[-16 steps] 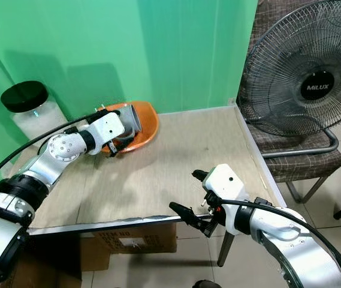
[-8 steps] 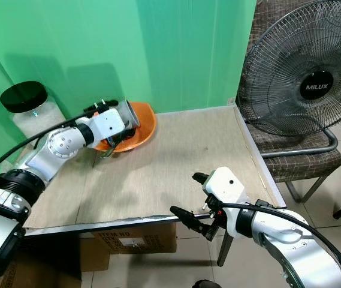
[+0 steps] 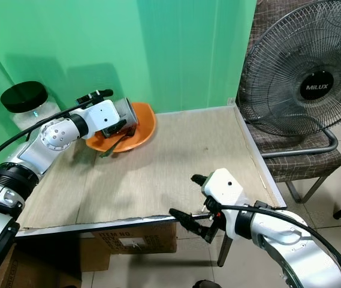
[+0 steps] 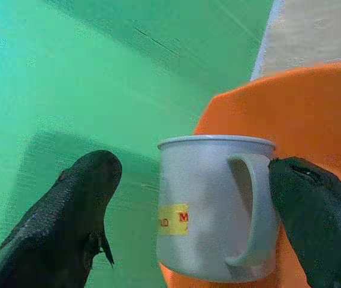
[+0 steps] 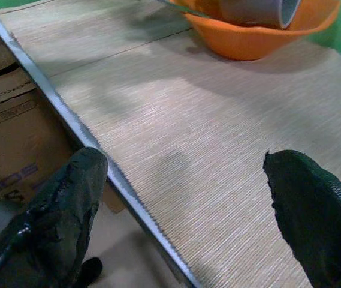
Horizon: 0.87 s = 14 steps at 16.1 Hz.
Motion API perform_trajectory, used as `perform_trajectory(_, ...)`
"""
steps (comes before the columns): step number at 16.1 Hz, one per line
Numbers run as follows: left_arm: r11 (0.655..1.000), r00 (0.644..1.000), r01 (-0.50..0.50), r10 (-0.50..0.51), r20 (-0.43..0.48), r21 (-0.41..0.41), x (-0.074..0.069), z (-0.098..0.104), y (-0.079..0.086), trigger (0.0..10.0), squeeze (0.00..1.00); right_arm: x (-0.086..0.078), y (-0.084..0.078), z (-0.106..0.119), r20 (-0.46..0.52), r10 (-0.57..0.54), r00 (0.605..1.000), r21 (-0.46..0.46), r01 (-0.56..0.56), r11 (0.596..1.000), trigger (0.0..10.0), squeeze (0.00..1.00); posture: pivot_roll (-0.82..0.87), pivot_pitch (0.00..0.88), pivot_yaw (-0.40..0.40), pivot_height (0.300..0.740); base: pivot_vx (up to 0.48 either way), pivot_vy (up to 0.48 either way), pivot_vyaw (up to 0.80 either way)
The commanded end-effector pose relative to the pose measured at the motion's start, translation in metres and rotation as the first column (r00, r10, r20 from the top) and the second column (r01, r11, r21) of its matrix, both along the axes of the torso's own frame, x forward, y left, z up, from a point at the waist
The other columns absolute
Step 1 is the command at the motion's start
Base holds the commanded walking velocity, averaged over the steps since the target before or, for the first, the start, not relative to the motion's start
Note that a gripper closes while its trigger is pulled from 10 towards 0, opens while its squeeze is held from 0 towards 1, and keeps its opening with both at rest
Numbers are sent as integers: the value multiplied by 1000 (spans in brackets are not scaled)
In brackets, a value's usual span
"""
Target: Setting the table
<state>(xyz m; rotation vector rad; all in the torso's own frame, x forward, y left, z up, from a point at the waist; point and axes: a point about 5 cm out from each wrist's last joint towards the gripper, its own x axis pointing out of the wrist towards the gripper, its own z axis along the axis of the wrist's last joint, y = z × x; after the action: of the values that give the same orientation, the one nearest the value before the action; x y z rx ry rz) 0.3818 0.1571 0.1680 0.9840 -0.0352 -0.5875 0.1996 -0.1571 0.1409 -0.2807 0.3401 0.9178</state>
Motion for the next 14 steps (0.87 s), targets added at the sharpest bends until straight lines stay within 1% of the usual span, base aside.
perform_trajectory(1, 999, 998, -45, 46, -50, 20, -1, -7, 12, 4235, 0, -3, 3, 1, -5, 26, 1000, 4, -26, 1000, 10000, 0, -112, 0, 118, 740, 0, 0, 0)
perform_trajectory(2, 998, 996, -59, 61, -63, 33, -1, -8, 14, 3725, 0, -4, 2, 1, -6, 25, 1000, 2, -25, 1000, 10000, 0, -112, 0, 117, 740, 0, 0, 0)
perform_trajectory(3, 995, 994, -85, 89, -69, 55, 0, -8, 18, 4196, 0, -3, 1, 0, -8, 24, 1000, 0, -24, 1000, 10000, 0, -112, 0, 117, 740, 0, 0, 0)
perform_trajectory(4, 994, 993, -94, 98, -70, 62, 1, -8, 20, 4196, 0, -3, 1, 0, -8, 24, 1000, -1, -24, 1000, 10000, 0, -112, 0, 117, 740, 0, 0, 0)
perform_trajectory(5, 992, 991, -109, 113, -69, 68, 1, -6, 23, 2745, 0, -3, 0, 0, -9, 25, 1000, -4, -25, 1000, 10000, 0, -110, 0, 115, 740, 0, 0, 0)
perform_trajectory(6, 991, 990, -114, 119, -72, 76, 2, -5, 24, 1765, 0, -3, 0, 0, -9, 26, 1000, -5, -26, 1000, 10000, 0, -109, 0, 115, 740, 0, 0, 0)
perform_trajectory(7, 989, 989, -116, 124, -78, 94, 2, -6, 24, 1569, 0, -2, -1, 0, -9, 26, 1000, -7, -26, 1000, 10000, 0, -108, 0, 114, 740, 0, 0, 0)
perform_trajectory(9, 988, 989, -110, 119, -83, 106, 1, -5, 24, 2471, 0, -2, -2, 0, -8, 27, 1000, -10, -27, 1000, 10000, 0, -105, 0, 115, 740, 0, 0, 0)
perform_trajectory(10, 988, 990, -108, 117, -85, 108, 1, -5, 22, 2706, 0, -2, -2, 0, -8, 27, 1000, -11, -27, 1000, 10000, 0, -105, 0, 115, 740, 0, 0, 0)
perform_trajectory(11, 989, 990, -100, 110, -88, 112, 0, -5, 20, 2235, 0, -2, -2, 0, -9, 27, 1000, -13, -27, 1000, 10000, 0, -103, 0, 118, 740, 0, 0, 0)
perform_trajectory(12, 989, 991, -90, 101, -92, 113, 0, -5, 18, 510, 0, -3, -2, 0, -10, 28, 1000, -13, -28, 1000, 10000, 0, -104, 0, 121, 740, 0, 0, 0)
perform_trajectory(13, 990, 991, -84, 95, -97, 115, -1, -6, 16, 0, 0, -3, -1, -1, -11, 28, 1000, -14, -28, 1000, 10000, 0, -105, 0, 123, 740, 0, 0, 0)
perform_trajectory(14, 990, 991, -83, 95, -99, 114, -1, -6, 15, 0, 0, -4, -1, -1, -11, 27, 1000, -15, -27, 1000, 10000, 0, -107, 0, 127, 740, 0, 0, 0)
